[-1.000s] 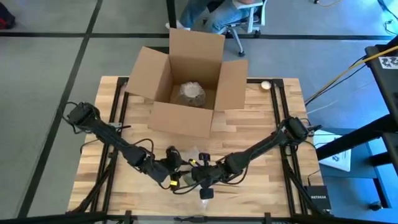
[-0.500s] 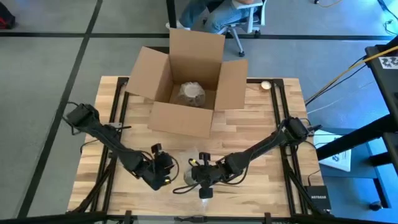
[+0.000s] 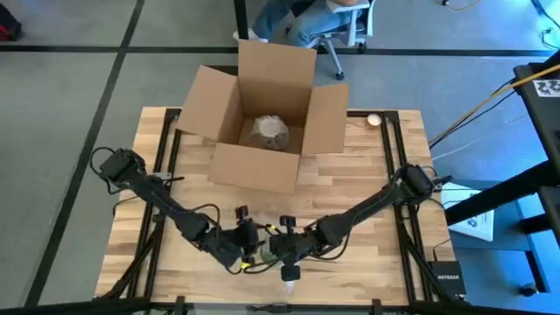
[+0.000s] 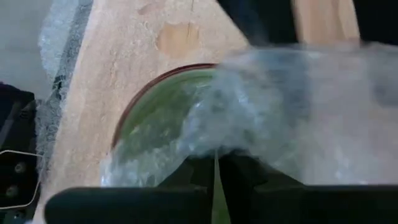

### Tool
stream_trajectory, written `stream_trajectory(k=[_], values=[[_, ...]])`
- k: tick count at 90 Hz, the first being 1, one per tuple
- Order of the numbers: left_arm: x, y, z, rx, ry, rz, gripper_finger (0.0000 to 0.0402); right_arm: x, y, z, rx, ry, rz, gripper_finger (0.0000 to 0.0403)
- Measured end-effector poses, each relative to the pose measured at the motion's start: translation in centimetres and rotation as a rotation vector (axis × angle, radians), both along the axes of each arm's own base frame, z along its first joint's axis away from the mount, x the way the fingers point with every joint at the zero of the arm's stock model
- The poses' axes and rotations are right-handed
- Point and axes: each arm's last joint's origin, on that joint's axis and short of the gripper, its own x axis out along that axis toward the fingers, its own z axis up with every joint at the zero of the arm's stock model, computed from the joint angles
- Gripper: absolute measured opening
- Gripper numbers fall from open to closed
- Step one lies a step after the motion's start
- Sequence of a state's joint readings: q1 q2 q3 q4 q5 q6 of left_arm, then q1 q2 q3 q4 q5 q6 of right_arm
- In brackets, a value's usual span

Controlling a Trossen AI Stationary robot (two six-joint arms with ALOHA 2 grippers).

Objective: Wrap mug
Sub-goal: Wrap the green mug with the transparent bubble wrap

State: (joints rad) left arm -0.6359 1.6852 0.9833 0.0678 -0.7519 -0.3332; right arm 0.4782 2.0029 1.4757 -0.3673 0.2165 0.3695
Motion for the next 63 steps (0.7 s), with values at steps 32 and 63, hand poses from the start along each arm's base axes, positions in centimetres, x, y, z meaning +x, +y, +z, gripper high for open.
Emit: stream_trajectory(k=[32, 63], values=[[-0.7, -1.9, 1.0, -0.014, -0.008, -0.087, 0.0153, 0.0, -0.1, 0.0, -0.007, -0.004, -0.007, 0.0007], [0.5, -1.6, -1.3, -0.062, 0.076, -0.124, 0.0153, -0.2, -0.2, 1.0, -0.006, -0.026, 0.004, 0.0007]])
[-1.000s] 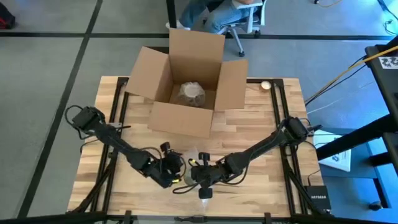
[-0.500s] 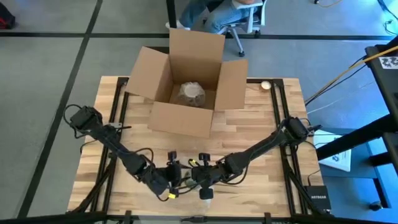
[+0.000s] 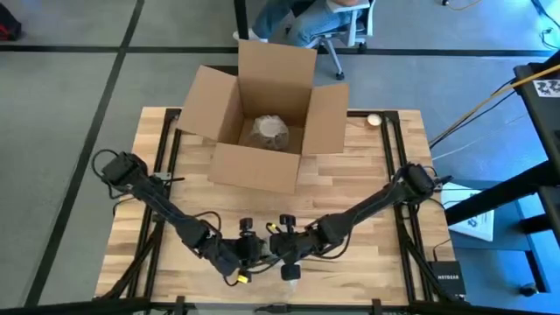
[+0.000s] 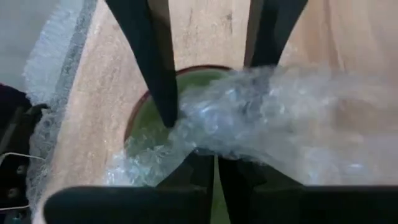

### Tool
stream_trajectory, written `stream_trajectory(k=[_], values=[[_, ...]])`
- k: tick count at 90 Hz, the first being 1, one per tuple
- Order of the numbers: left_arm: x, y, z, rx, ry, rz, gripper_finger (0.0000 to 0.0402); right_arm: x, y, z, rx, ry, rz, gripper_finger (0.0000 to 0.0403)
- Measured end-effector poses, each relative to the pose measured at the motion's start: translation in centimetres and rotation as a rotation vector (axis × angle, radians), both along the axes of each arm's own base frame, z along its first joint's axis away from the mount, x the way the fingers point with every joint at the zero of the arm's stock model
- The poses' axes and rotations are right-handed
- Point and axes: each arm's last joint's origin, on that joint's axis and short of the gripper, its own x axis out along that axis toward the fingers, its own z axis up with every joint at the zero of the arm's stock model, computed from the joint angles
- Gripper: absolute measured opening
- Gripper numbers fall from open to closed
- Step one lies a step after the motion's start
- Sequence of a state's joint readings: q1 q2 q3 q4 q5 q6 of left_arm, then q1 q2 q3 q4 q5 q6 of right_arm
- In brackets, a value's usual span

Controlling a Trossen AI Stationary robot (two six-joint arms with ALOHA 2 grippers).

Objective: Wrap mug
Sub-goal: Wrap the green mug with the transparent bubble wrap

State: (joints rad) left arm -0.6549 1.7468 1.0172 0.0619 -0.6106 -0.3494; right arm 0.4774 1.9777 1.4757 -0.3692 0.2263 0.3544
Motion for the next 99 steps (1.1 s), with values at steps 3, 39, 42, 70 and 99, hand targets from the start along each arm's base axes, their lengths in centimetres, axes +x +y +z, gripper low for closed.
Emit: stream_trajectory(k=[3, 39, 42, 70, 99], values=[[0.1, 0.0, -0.1, -0.007, 0.001, 0.005, 0.0153, 0.0, 0.0, 0.1, 0.001, 0.0, 0.001, 0.0007], [0.1, -0.1, -0.3, -0.029, 0.001, 0.016, 0.0153, -0.4, -0.3, 3.4, -0.136, 0.093, 0.092, 0.0007], [0.1, -0.1, -0.3, -0.033, 0.001, 0.018, 0.0153, -0.4, -0.3, 3.9, -0.142, 0.098, 0.096, 0.0007], [0.1, 0.0, -0.3, -0.034, 0.003, 0.019, 0.0153, 0.7, 0.2, 6.9, -0.152, -0.043, 0.128, 0.0007], [0.0, 0.0, 0.0, -0.04, -0.001, 0.019, 0.0153, 2.6, 1.3, -1.2, -0.208, 0.152, 0.154, 0.0007]])
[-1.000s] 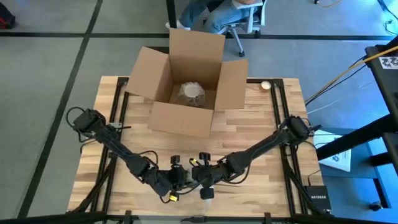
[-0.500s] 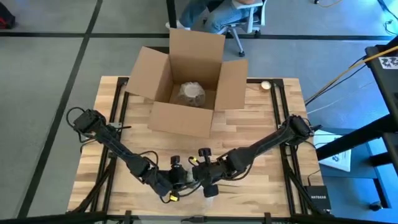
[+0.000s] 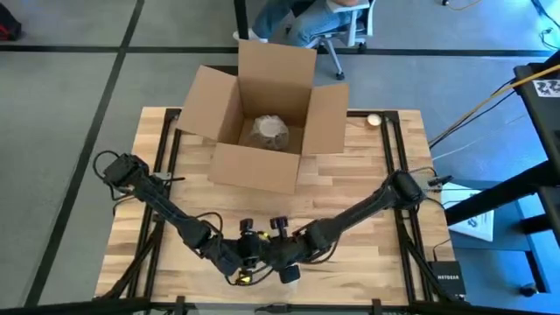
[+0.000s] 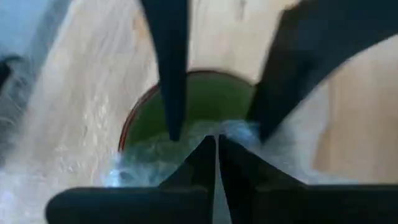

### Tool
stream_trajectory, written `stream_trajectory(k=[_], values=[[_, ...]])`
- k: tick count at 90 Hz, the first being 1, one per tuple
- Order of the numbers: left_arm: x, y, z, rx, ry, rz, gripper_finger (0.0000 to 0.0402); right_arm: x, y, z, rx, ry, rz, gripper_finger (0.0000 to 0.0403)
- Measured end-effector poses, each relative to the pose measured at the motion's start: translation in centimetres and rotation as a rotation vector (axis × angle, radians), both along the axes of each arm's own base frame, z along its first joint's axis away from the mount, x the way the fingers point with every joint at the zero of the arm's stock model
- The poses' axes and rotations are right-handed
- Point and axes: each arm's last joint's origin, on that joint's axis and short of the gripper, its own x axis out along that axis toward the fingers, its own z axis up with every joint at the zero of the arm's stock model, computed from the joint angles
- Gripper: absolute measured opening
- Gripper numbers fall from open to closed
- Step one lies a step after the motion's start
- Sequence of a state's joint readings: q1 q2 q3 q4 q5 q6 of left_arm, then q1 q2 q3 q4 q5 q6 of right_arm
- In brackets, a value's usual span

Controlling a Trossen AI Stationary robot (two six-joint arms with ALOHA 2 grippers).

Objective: Wrap mug
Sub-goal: Wrap the green mug with the transparent bubble wrap

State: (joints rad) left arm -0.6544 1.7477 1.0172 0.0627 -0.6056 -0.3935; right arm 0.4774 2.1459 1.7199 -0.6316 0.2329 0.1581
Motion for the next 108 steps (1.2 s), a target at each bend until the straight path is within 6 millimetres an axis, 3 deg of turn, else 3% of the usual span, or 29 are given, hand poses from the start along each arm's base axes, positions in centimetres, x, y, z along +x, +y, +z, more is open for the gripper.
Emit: stream_trajectory(k=[25, 41, 62, 87, 108], values=[[-0.6, 0.0, 1.4, -0.053, -0.027, 0.001, 0.0153, 0.3, -0.2, -1.3, 0.0, 0.033, -0.026, 0.0007], [-2.1, -0.4, 2.8, -0.092, -0.023, -0.009, 0.0153, 0.5, -0.6, -1.4, 0.013, 0.038, -0.054, 0.0007], [-3.8, -0.9, 1.0, -0.116, 0.127, 0.068, 0.0153, 0.9, -1.3, -1.4, 0.021, 0.03, -0.089, 0.0007], [-2.9, -0.9, -1.8, -0.068, 0.182, 0.109, 0.0153, 1.4, -2.3, -1.5, 0.03, 0.033, -0.134, 0.0007], [-3.5, -0.5, -0.4, -0.11, 0.178, 0.133, 0.0153, 1.6, -2.4, -1.2, 0.048, 0.024, -0.143, 0.0007]])
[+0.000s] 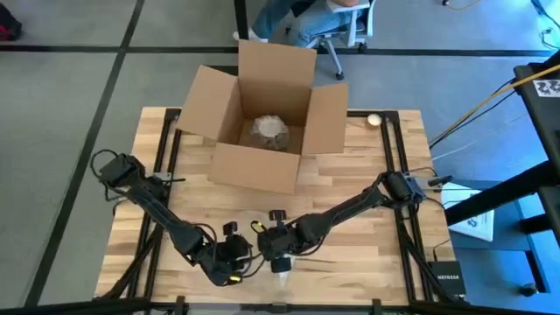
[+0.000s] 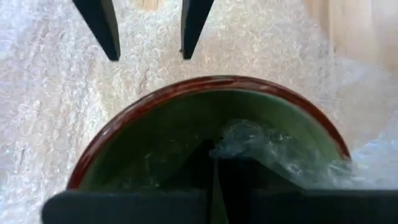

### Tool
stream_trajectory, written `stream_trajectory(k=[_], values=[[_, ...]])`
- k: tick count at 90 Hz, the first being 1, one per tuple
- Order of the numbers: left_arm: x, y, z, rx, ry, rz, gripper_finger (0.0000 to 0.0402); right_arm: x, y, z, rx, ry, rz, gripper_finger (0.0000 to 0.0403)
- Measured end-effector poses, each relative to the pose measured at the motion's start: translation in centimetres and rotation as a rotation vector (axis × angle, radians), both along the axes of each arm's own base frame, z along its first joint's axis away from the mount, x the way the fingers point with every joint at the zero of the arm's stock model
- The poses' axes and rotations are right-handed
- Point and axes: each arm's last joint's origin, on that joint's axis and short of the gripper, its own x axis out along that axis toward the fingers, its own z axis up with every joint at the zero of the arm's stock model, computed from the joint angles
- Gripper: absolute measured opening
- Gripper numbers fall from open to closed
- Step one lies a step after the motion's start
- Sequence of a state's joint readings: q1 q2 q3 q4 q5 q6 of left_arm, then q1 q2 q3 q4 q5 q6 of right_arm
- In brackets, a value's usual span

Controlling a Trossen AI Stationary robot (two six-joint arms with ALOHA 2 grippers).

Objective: Wrap mug
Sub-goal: Wrap the green mug with the transparent bubble wrap

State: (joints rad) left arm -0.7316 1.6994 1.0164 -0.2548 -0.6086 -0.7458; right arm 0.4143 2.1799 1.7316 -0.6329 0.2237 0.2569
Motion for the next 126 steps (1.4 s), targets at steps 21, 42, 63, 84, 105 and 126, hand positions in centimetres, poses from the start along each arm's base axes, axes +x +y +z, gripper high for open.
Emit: stream_trajectory(k=[21, 42, 63, 84, 105, 126], values=[[-2.6, 0.1, 2.4, -0.052, 0.023, 0.023, 0.0153, 0.1, -0.1, 0.0, 0.013, 0.007, 0.003, 0.0007], [-3.8, -0.1, 2.1, -0.1, 0.09, 0.068, 0.0153, 0.2, -0.1, 0.1, 0.02, -0.008, 0.004, 0.0007], [-3.5, -0.1, 2.4, -0.037, -0.008, 0.1, 0.0153, 0.4, 0.0, 0.2, 0.03, -0.03, 0.005, 0.0007], [-1.4, 0.4, 3.4, 0.013, -0.136, 0.066, 0.0153, 0.6, 0.1, 0.4, 0.053, -0.052, 0.012, 0.002], [0.2, 1.3, 4.0, 0.056, -0.185, 0.036, 0.0153, 0.6, 0.1, 0.4, 0.048, -0.056, 0.009, 0.0109], [1.0, 2.0, 3.9, 0.058, -0.175, 0.012, 0.0153, 0.6, 0.1, 0.6, 0.031, -0.059, 0.037, 0.0153]])
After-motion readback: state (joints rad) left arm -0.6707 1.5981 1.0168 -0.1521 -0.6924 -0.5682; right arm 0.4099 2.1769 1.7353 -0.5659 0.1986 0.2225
